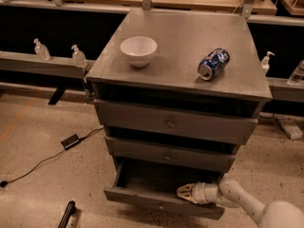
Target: Open bottom drawer
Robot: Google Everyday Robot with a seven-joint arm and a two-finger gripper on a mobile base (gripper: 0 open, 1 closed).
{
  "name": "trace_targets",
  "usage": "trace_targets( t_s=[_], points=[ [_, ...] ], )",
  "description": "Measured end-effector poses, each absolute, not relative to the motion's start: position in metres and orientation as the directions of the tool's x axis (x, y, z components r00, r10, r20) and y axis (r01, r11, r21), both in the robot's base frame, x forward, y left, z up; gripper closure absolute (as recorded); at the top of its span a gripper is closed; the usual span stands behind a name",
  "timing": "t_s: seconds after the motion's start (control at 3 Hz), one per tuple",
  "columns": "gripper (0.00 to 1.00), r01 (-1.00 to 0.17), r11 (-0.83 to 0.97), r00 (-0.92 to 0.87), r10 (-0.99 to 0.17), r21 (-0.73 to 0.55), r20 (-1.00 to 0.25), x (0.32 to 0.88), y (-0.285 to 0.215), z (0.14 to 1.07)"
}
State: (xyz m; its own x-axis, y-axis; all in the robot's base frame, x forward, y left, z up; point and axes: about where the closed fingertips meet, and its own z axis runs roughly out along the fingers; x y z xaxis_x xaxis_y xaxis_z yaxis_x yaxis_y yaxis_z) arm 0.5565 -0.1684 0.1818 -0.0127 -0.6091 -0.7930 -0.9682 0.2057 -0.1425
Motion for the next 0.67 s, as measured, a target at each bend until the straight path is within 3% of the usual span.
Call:
trace_targets(
  t_s=[0.67],
  points=[
    [1.0,-0.973,0.188,-0.003,-0.583,-0.132,-0.812,0.5461,-0.159,0.177]
  ],
)
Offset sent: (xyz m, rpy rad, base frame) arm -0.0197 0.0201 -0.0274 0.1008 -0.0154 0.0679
